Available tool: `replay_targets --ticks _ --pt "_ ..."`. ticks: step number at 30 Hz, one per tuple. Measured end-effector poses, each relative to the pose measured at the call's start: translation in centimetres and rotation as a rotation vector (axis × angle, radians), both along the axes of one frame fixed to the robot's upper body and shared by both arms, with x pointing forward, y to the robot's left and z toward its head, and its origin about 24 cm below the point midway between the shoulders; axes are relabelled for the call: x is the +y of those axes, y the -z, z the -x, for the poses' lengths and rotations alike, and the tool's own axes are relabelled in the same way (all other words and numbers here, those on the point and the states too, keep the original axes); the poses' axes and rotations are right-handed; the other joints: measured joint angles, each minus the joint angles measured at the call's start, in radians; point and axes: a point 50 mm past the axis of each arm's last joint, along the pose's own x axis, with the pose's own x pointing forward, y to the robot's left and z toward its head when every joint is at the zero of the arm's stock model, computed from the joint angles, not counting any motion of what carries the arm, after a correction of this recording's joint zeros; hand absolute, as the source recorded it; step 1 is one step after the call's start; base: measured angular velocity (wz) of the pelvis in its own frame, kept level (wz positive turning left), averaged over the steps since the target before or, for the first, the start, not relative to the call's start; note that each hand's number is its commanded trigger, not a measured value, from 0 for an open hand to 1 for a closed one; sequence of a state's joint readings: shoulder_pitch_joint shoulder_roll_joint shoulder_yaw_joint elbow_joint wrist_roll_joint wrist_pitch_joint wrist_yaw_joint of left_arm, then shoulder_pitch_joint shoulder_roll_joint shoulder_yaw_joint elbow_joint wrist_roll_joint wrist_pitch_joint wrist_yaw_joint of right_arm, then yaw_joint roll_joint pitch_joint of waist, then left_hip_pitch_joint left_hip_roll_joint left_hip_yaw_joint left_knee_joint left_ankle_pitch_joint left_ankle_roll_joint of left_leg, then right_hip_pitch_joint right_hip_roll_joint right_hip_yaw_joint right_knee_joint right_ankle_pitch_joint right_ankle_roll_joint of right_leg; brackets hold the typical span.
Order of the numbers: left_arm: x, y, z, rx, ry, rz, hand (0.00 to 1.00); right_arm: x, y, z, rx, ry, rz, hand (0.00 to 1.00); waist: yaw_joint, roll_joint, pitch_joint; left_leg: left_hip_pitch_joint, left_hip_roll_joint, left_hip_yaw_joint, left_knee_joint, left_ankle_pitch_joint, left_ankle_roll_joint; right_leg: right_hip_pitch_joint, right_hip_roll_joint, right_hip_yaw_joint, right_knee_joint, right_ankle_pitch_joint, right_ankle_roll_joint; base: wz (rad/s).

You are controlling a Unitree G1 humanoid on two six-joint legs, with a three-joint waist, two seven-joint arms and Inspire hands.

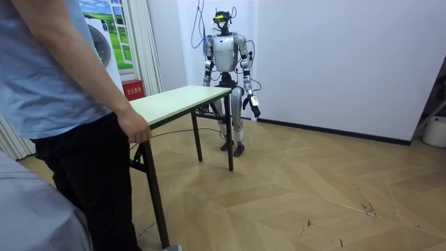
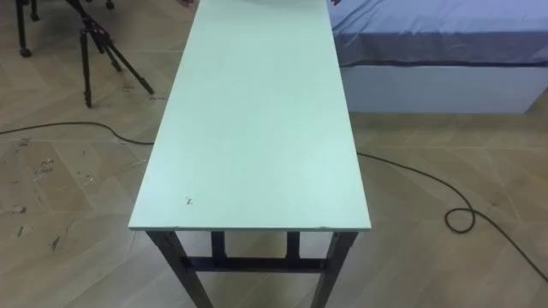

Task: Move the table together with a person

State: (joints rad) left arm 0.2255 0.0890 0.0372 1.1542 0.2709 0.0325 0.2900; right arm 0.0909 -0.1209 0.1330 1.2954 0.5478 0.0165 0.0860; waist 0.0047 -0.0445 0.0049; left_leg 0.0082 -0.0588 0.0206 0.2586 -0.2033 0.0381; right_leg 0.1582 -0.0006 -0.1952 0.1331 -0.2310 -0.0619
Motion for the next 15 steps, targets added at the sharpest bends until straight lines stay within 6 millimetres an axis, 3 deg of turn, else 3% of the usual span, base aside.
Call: replay_targets --ticks 11,15 --pt "-0.15 0.1 0.18 0.022 -0.001 0.025 0.0 0.05 0.0 -0.04 -0.003 0.004 -0.007 0.0 0.001 0.011 0.0032 0.003 0.01 0.007 0.001 -0.002 0.002 0.001 0.001 0.002 0.003 0.0 0.0 -0.01" --pt "-0.51 0.25 0.25 0.015 -0.075 0.089 0.0 0.29 0.05 0.11 -0.009 0.038 -0.051 0.0 0.002 0.014 0.0041 0.002 0.01 0.006 0.001 -0.002 0.002 0.001 0.001 0.004 0.003 0.001 0.0 0.0"
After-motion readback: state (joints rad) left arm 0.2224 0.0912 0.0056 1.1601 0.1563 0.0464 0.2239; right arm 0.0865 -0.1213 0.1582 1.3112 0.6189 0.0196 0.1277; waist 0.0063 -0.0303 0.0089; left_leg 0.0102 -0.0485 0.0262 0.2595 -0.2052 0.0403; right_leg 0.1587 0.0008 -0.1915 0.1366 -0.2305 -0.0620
